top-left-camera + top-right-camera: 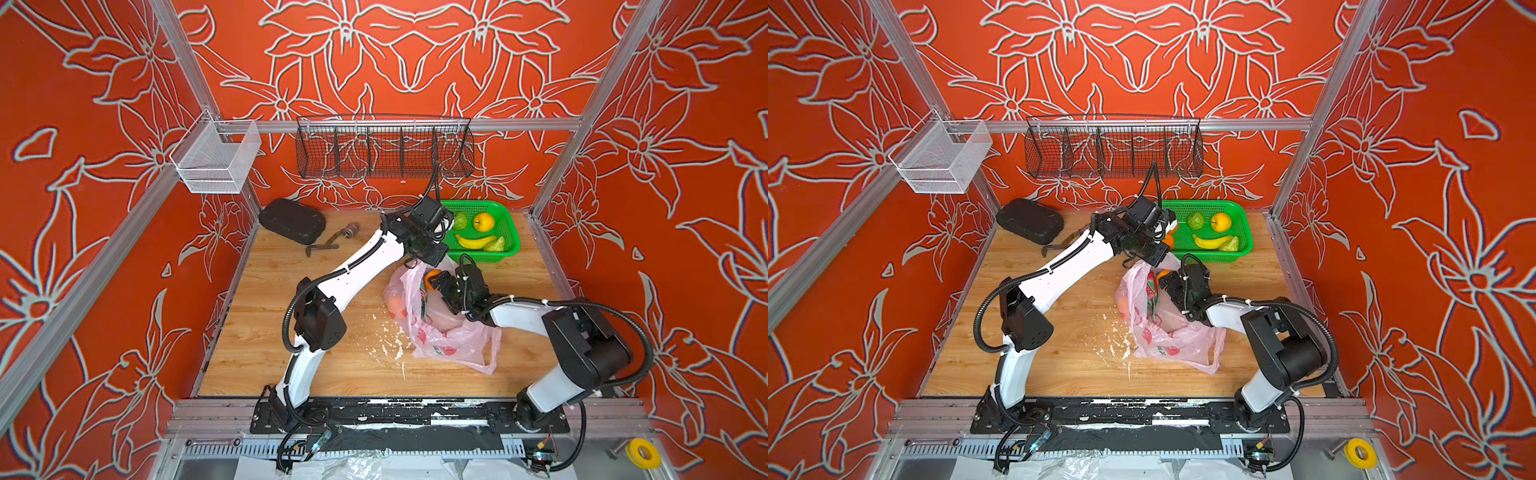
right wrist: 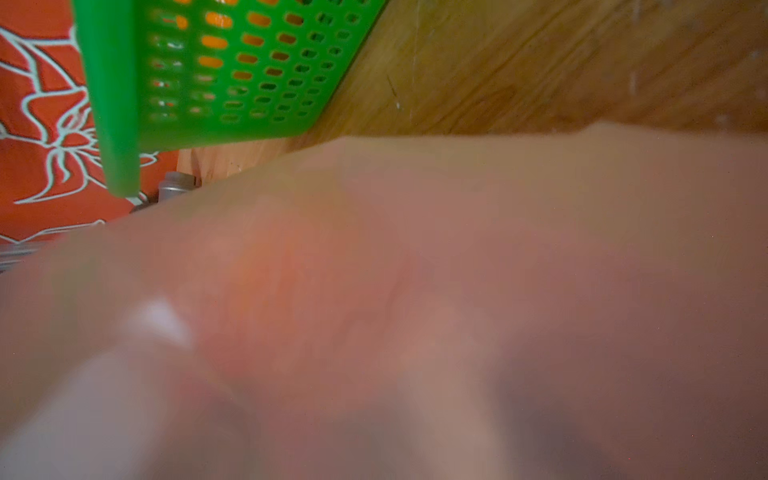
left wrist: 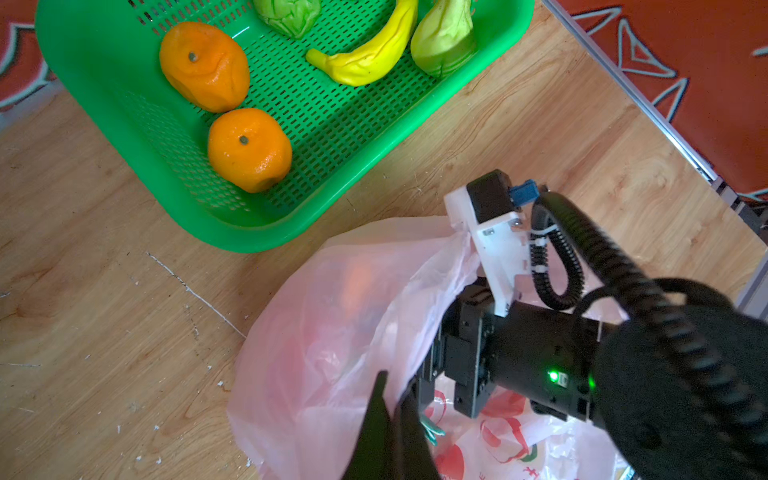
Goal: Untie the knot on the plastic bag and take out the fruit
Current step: 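Grasp an orange inside the pink bag with the right gripper and lift it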
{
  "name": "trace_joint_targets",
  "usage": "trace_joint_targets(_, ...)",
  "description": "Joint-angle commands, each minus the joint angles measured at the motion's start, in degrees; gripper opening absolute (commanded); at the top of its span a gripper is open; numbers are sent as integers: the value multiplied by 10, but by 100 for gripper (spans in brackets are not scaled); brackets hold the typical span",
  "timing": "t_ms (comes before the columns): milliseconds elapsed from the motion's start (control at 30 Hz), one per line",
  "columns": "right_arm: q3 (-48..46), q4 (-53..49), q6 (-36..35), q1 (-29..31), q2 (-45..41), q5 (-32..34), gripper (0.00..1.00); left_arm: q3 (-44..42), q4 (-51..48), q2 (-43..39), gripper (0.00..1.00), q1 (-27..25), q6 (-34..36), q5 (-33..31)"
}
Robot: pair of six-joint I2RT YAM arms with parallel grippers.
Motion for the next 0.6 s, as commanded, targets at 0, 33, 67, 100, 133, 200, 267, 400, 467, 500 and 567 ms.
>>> trace_joint_targets(0, 29, 20, 52, 1, 16, 32, 90, 10, 1, -20, 0, -2, 3, 11)
trace_joint_targets(33, 38, 13, 52, 1, 20, 33, 90, 10, 2, -20, 0, -3, 4, 11)
trace_joint_targets(67, 47, 0, 52, 1, 24, 34, 90, 9, 1, -21, 0, -3, 6, 12)
trace_joint_targets(100, 57, -11, 52, 1, 26, 37, 91, 9, 0, -21, 0, -3, 7, 11)
trace_joint_targets(133, 65, -18, 51, 1, 29, 39, 90, 9, -1, -22, 0, -3, 7, 11)
trace_joint_targets(200, 86, -41, 52, 1, 38, 42, 90, 8, 0, -23, 0, -3, 10, 11)
trace_joint_targets(267, 104, -69, 58, 1, 48, 45, 90, 8, 3, -24, 0, -3, 11, 11)
trace_joint_targets(400, 143, -143, 67, 1, 74, 41, 89, 8, 3, -24, 0, -3, 13, 7)
trace_joint_targets(467, 157, -172, 62, 1, 86, 32, 88, 7, 2, -25, 0, -2, 14, 4)
trace_joint_targets(500, 161, -185, 60, 1, 90, 28, 87, 6, -1, -25, 0, -3, 16, 2)
trace_joint_targets(567, 162, -191, 57, 1, 94, 26, 86, 1, -2, -27, 0, -3, 19, -2)
